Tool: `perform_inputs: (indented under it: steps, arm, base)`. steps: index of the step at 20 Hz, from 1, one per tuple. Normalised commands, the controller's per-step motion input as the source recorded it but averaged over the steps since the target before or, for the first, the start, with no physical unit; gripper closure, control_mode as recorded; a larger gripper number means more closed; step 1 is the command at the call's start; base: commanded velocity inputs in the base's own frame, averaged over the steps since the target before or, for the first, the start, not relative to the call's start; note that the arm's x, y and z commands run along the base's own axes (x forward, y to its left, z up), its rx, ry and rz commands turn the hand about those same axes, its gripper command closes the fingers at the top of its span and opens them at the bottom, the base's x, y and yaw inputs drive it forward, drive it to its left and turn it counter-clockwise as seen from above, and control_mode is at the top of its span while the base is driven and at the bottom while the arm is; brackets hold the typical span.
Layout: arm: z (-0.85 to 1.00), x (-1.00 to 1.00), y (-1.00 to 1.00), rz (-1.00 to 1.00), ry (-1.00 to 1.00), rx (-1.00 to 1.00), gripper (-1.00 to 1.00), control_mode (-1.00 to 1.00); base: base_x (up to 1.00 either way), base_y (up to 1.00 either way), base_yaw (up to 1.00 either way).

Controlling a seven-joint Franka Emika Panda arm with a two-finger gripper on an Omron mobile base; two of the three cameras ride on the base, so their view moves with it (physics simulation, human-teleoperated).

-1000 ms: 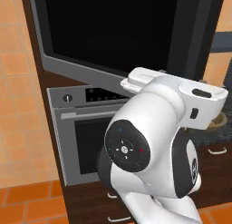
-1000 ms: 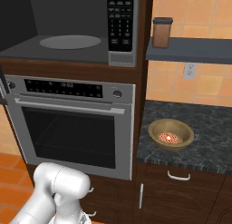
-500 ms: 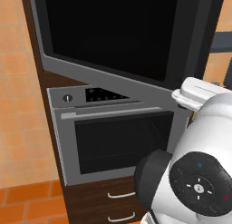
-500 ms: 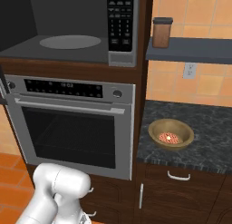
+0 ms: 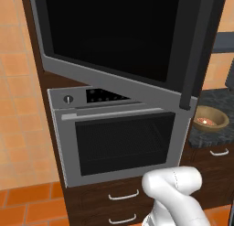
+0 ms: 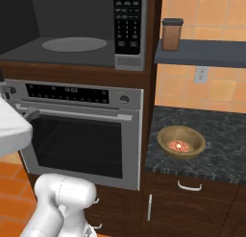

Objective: Open the microwave, place the bowl with waffle inside the microwave, then close the microwave door and turn it on.

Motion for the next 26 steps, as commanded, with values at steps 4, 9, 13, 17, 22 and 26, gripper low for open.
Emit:
perform_inputs:
  steps: [4, 9, 13, 17, 22, 26]
  arm:
    - [-0.09, 0.52, -0.20, 0.58, 0.20, 0.24, -1.00, -1.00]
    - [-0.60, 0.90, 0.00, 0.58, 0.35, 0.21, -1.00, -1.00]
    - [-0.93, 0.80, -0.02, 0.62, 0.26, 0.23, -1.00, -1.00]
    - [-0.38, 0.93, -0.08, 0.54, 0.05, 0.36, -1.00, -1.00]
    - [-0.09, 0.96, 0.14, 0.35, 0.02, 0.28, -1.00, -1.00]
    - [0.00, 0.33, 0.85, 0.20, 0.00, 0.15, -1.00, -1.00]
  base:
    - [0.00, 0.00, 0.00]
    - [0.00, 0.00, 0.00]
    - [0.00, 0.00, 0.00]
    - [0.00, 0.00, 0.00]
    - [0.00, 0.00, 0.00]
    - [0.00, 0.00, 0.00]
